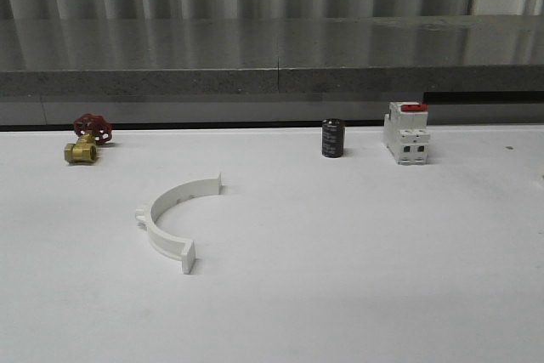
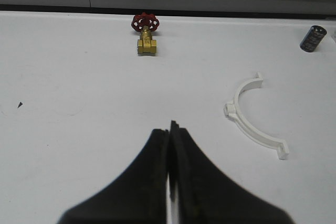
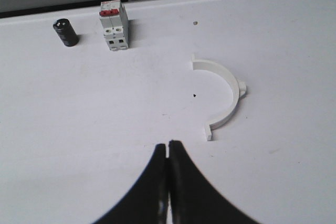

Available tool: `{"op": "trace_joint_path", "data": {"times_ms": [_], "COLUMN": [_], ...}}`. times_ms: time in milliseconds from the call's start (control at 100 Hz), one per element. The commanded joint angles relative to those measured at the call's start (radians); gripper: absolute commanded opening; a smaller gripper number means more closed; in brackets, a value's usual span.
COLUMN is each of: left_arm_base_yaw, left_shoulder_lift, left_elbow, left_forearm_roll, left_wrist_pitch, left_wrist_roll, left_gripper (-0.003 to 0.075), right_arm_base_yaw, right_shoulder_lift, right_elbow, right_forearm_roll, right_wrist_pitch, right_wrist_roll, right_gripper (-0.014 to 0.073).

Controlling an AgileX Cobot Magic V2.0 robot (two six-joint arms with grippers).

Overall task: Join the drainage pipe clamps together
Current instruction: 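Move the right gripper down and grasp the other white half-ring clamp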

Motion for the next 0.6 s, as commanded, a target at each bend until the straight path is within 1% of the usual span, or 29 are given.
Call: {"op": "trace_joint_path", "data": {"times_ms": [0, 100, 170, 240, 260, 280, 300, 310, 380, 430, 510, 590], "left_arm_base_yaw": [0.002, 0.002, 0.002, 0.002, 0.002, 0.002, 0.002, 0.002, 0.002, 0.002, 0.002, 0.002], "left_shoulder_lift": [0.003, 0.003, 0.003, 0.003, 0.003, 0.003, 0.003, 0.003, 0.003, 0.003, 0.003, 0.003], "left_elbow": [-0.025, -0.025, -0.025, -0.025, -0.025, -0.025, -0.025, -0.025, -0.025, -0.025, -0.025, -0.025], "left_forearm_roll": [-0.021, -0.021, -0.021, -0.021, -0.021, -0.021, -0.021, -0.021, -0.021, -0.021, -0.021, -0.021], "left_wrist_pitch": [-0.068, -0.068, -0.068, -0.068, -0.068, -0.068, -0.068, -0.068, -0.068, -0.068, -0.068, -0.068], "left_wrist_roll": [-0.001, -0.001, -0.001, -0.001, -0.001, -0.001, -0.001, -0.001, -0.001, -0.001, -0.001, -0.001], "left_gripper": [-0.0021, -0.0021, -0.0021, -0.0021, -0.0021, -0.0021, -0.0021, -0.0021, -0.0021, -0.0021, -0.0021, -0.0021], "right_arm_base_yaw": [-0.006, -0.006, -0.006, -0.006, -0.006, -0.006, -0.006, -0.006, -0.006, -0.006, -0.006, -0.006], "right_shoulder_lift": [0.073, 0.123, 0.154, 0.181, 0.188, 0.192, 0.196, 0.198, 0.203, 0.205, 0.241, 0.329], "right_elbow": [-0.07, -0.072, -0.072, -0.072, -0.072, -0.072, -0.072, -0.072, -0.072, -0.072, -0.082, -0.114], "right_forearm_roll": [0.007, 0.007, 0.007, 0.007, 0.007, 0.007, 0.007, 0.007, 0.007, 0.007, 0.007, 0.007], "right_wrist_pitch": [-0.035, -0.021, 0.014, 0.038, 0.04, 0.042, 0.042, 0.042, 0.035, 0.022, 0.006, 0.002], "right_wrist_roll": [-0.003, -0.004, -0.004, -0.004, -0.004, -0.004, -0.004, -0.004, -0.004, -0.004, -0.004, -0.004], "right_gripper": [-0.0067, -0.0057, 0.0008, 0.0144, 0.0196, 0.0269, 0.0306, 0.0342, 0.0487, 0.0524, 0.0518, 0.0518]}}
